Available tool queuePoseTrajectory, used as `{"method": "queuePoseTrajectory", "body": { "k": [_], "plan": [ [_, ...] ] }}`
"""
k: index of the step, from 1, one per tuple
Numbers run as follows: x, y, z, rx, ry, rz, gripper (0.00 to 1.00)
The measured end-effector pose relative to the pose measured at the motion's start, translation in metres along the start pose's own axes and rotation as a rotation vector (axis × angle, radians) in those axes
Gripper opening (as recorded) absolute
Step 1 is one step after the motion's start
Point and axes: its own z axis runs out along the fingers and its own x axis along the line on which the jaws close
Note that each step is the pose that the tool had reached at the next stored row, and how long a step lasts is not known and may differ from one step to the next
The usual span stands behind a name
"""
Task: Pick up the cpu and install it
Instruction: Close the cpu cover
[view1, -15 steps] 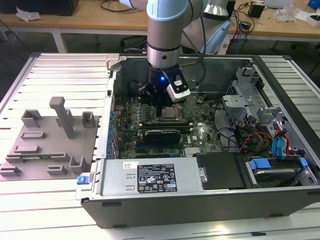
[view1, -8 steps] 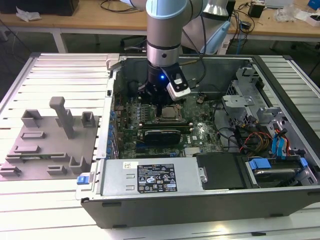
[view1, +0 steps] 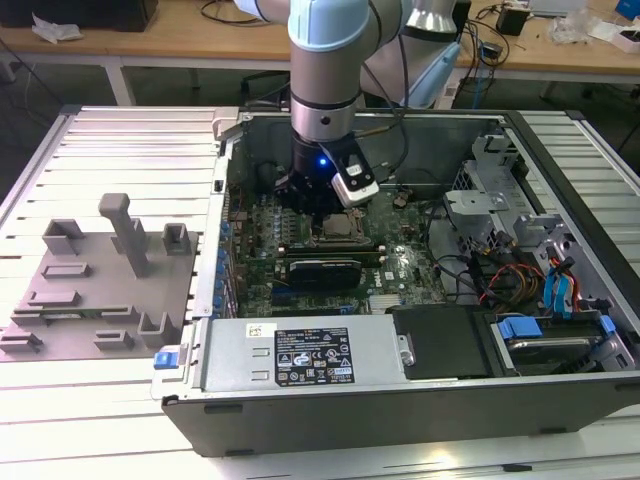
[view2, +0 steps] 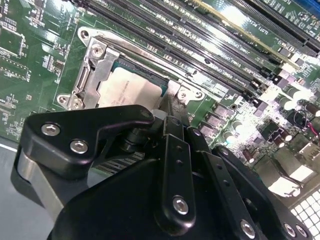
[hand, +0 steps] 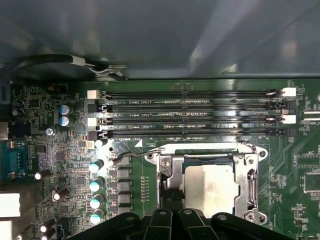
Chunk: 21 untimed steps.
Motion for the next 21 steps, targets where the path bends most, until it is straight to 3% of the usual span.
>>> {"method": "queuePoseTrajectory", "body": {
  "k": [5,13,19,21],
  "plan": [
    [0.0000,0.0002,0.0020,-0.0009,-0.0006,-0.009,0.11],
    [-0.0001,0.0001,-0.0037,-0.0010,-0.0007,-0.009,0.11],
    [-0.0004,-0.0002,-0.0171,-0.0010,-0.0007,-0.009,0.11],
    [-0.0021,-0.0002,-0.0183,-0.0011,-0.0007,-0.009,0.11]
  ]
}}
